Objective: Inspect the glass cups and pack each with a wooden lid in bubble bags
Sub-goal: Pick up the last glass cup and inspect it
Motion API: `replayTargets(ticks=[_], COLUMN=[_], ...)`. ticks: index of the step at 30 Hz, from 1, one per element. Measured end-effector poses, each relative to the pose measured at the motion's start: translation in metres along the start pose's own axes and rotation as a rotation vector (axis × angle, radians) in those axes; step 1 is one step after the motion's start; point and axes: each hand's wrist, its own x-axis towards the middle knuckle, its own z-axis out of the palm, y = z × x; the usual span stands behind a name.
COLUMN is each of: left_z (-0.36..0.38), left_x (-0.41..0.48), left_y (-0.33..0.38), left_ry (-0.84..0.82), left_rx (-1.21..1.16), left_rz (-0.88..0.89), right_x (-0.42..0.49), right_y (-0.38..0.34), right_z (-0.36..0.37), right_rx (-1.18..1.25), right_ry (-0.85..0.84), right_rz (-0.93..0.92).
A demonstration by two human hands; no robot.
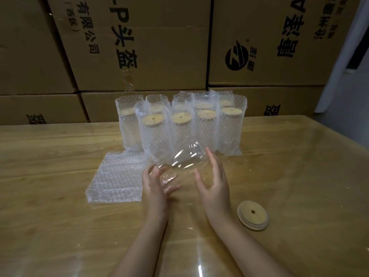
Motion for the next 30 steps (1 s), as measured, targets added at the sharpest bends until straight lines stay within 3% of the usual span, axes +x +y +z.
replayTargets(ticks=[5,10,15,22,30], left_z=[0.000,-0.002,-0.007,-0.011,-0.010], left_x=[-0.007,-0.007,0.001,0.009,0.009], left_y=[0.002,0.003,0.006,0.004,0.003], left_ry=[0.011,-0.015,-0.084,-0.028,0.034], left_rx=[0.145,0.217,0.204,0.153,0.120], left_rz=[0.210,0.246,0.146,0.009,0.071], right_x=[0.000,0.006,0.013,0.012,0.001], right_y=[0.001,0.002,0.005,0.009,0.007], right_z=[0.000,-0.007,-0.014,-0.014,-0.008], right_rx=[-0.011,0.035,0.206,0.109,0.146], right_ry=[0.006,-0.090,-0.213,-0.301,-0.261], right_rz=[-0.047,-0.080,0.078,0.091,0.082])
